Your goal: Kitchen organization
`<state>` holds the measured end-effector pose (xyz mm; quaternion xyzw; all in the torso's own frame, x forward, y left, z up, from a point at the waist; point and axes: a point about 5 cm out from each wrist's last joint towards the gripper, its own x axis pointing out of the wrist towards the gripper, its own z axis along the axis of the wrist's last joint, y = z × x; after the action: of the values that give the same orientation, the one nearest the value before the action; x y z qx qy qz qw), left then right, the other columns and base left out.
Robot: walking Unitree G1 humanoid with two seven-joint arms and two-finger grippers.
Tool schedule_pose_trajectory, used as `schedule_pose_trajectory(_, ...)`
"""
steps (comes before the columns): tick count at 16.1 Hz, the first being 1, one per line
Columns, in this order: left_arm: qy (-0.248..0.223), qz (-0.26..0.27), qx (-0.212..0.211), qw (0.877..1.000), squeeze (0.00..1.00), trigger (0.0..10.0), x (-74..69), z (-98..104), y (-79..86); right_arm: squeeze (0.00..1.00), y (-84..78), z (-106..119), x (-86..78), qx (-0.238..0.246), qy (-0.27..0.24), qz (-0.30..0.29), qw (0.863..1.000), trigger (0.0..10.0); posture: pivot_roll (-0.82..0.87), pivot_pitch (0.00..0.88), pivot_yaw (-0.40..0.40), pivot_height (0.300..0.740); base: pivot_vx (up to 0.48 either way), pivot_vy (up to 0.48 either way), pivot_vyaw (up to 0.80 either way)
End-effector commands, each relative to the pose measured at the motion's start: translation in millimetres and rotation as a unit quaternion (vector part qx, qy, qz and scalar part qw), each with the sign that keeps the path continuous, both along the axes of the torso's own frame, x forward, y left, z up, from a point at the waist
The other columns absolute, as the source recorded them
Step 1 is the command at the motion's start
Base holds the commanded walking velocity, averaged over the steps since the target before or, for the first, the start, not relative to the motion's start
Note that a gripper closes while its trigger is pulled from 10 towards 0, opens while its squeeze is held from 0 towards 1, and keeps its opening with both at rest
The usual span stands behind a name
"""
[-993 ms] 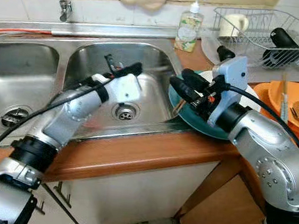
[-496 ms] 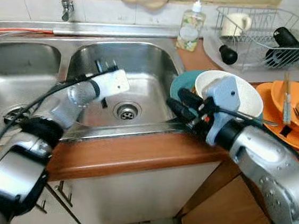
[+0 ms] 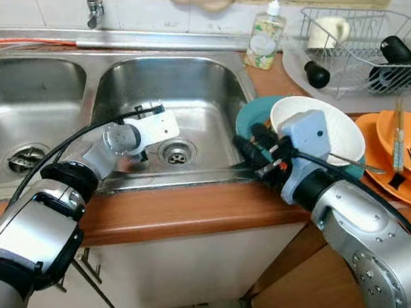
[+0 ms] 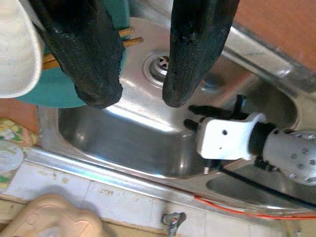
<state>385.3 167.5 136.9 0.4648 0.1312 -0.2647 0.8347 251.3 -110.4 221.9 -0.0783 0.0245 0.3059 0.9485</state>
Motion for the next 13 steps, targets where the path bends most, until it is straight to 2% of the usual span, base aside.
schedule_pose_trajectory(1,-0.013,0.002,-0.022,1.000,1.00,10.0,3.5,8,-1.5,0.00,-5.3,7,1.8,0.006,-0.018,-0.025,1.000,10.0,-0.18,0.000,0.037,0.740,0.000,0.000,0.00)
schedule_pose_trajectory(3,-0.027,0.009,-0.057,0.998,1.00,10.0,3.6,12,0.5,0.00,-13.6,12,7.9,0.029,-0.031,-0.067,0.997,10.0,-0.18,0.000,0.034,0.740,0.000,0.000,0.00)
schedule_pose_trajectory(4,-0.043,0.015,-0.106,0.993,0.76,10.0,3.3,17,1.3,0.00,-18.7,16,10.6,0.047,-0.039,-0.089,0.994,10.0,-0.17,0.000,0.032,0.740,0.000,0.000,0.00)
schedule_pose_trajectory(5,-0.059,0.030,-0.178,0.982,0.00,10.0,3.3,24,0.6,0.00,-21.9,17,12.3,0.056,-0.045,-0.103,0.992,10.0,-0.17,0.000,0.032,0.740,0.000,0.000,0.00)
schedule_pose_trajectory(7,-0.076,0.043,-0.260,0.962,0.00,10.0,1.8,30,-1.3,0.00,-21.9,17,11.2,0.063,-0.051,-0.106,0.991,10.0,-0.17,0.000,0.030,0.740,0.000,0.000,0.00)
schedule_pose_trajectory(8,-0.109,0.060,-0.351,0.928,0.00,10.0,-5.2,39,-4.7,0.00,-19.0,16,8.9,0.069,-0.057,-0.111,0.990,10.0,-0.17,0.000,0.029,0.740,0.000,0.000,0.00)
schedule_pose_trajectory(9,-0.119,0.068,-0.380,0.915,0.00,10.0,-9.0,42,-5.3,0.00,-17.8,16,7.9,0.071,-0.058,-0.114,0.989,10.0,-0.17,0.000,0.029,0.740,0.000,0.000,0.00)
schedule_pose_trajectory(10,-0.132,0.077,-0.417,0.896,0.00,10.0,-16.3,46,-7.4,0.00,-16.3,15,6.8,0.076,-0.060,-0.118,0.988,10.0,-0.16,0.000,0.026,0.740,0.000,0.000,0.00)
schedule_pose_trajectory(12,-0.173,0.089,-0.466,0.863,0.00,10.0,-36.1,57,-12.0,0.00,-15.7,12,5.8,0.081,-0.063,-0.141,0.985,10.0,-0.15,0.000,0.015,0.740,0.000,0.000,0.00)
schedule_pose_trajectory(13,-0.197,0.093,-0.487,0.846,0.00,10.0,-59.6,64,-14.9,0.00,-15.0,9,6.0,0.083,-0.064,-0.160,0.981,10.0,-0.13,0.000,0.009,0.740,0.000,0.000,0.00)
